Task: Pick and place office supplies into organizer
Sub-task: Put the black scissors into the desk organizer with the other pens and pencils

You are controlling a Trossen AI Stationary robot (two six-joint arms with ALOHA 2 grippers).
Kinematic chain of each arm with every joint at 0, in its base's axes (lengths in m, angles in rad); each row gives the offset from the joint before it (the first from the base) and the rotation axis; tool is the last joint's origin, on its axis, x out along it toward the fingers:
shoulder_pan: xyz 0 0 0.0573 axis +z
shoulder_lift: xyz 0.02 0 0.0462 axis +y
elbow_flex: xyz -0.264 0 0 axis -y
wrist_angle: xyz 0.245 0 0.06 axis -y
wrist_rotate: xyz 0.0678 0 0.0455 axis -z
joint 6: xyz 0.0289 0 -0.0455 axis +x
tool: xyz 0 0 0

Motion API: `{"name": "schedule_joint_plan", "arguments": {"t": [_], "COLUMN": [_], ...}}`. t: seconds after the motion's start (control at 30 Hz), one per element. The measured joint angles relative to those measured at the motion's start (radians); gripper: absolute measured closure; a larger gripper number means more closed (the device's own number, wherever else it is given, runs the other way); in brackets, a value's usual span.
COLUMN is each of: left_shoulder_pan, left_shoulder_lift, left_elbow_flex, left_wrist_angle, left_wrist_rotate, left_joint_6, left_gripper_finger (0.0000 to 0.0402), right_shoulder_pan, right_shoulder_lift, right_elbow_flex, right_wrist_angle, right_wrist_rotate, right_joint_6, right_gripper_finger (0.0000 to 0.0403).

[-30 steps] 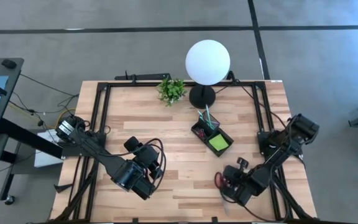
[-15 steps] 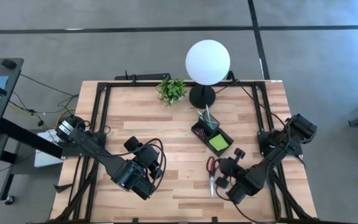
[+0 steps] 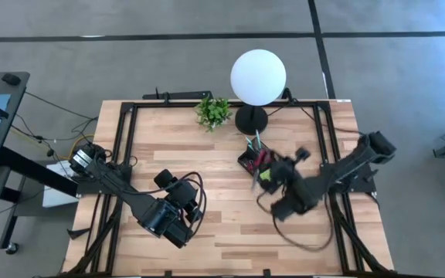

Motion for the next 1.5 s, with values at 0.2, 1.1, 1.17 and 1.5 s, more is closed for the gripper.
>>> {"name": "schedule_joint_plan", "arguments": {"t": [0.2, 1.1, 1.17, 1.5], "left_shoulder_pan": [0.0, 0.0, 0.0, 0.0], "left_shoulder_lift": [0.0, 0.0, 0.0, 0.0], "left_elbow_flex": [0.0, -0.001, -0.001, -0.001], "left_wrist_angle": [-0.004, -0.006, -0.006, -0.005], "left_wrist_rotate": [0.005, -0.002, -0.002, -0.002], "left_joint_6": [0.007, 0.032, 0.032, 0.032], "left_gripper_finger": [0.0189, 0.0189, 0.0189, 0.0189], "right_shoulder_pan": [-0.17, -0.432, -0.429, -0.405], "right_shoulder_lift": [-0.119, 0.17, 0.193, 0.264], "right_elbow_flex": [-0.012, -0.013, -0.012, -0.012], "right_wrist_angle": [-0.033, -0.029, -0.029, -0.03], "right_wrist_rotate": [0.07, 0.102, 0.094, -0.001], "right_joint_6": [-0.087, -0.22, -0.22, -0.237], "right_gripper_finger": [0.0394, 0.0385, 0.0376, 0.0333]}}
